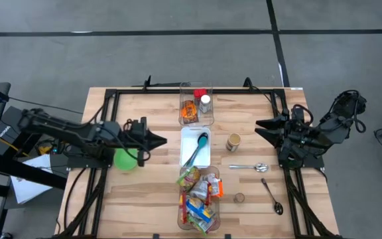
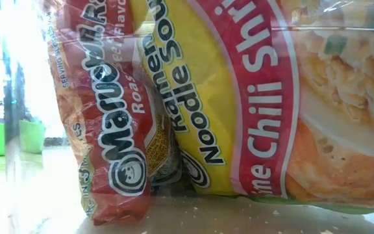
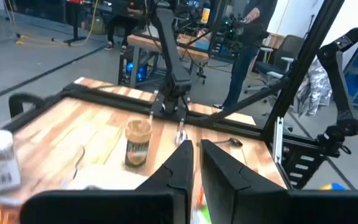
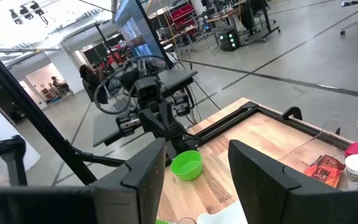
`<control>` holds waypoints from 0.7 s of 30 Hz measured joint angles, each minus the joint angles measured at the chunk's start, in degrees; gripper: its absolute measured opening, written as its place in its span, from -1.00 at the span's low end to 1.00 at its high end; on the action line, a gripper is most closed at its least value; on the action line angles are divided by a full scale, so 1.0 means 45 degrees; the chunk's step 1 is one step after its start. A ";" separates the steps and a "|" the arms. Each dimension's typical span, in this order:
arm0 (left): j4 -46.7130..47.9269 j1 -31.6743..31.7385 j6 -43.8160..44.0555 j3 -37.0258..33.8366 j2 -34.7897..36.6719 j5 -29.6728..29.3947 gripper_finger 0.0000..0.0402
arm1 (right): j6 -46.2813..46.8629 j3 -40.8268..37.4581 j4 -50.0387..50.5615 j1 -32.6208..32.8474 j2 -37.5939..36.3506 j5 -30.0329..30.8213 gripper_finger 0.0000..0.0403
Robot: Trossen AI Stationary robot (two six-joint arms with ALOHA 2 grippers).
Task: Pick & Place Food Item
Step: Put the brown seasoning bottle into the top transparent bin
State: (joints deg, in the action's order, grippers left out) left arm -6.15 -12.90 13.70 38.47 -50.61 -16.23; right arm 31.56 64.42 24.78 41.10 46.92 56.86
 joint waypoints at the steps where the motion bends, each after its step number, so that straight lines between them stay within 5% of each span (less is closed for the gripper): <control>1: -0.0024 0.0000 0.0143 -0.0338 0.0297 0.0000 -0.91 | 0.0034 0.0000 -0.0023 0.0000 0.0000 0.0000 -0.15; 12: -0.3889 0.0004 0.0699 -0.5396 0.2708 0.0000 -1.00 | 0.0335 0.0000 0.0019 0.0000 0.0000 0.0015 -0.15; 21: -0.5369 0.0004 0.0438 -0.7951 0.4014 -0.0287 -1.00 | 0.0742 0.0000 0.0019 0.0000 0.0000 0.0233 -0.15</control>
State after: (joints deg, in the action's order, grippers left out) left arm -30.31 -12.88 15.67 2.70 -32.54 -17.52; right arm 34.90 64.42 24.86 41.10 46.92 57.91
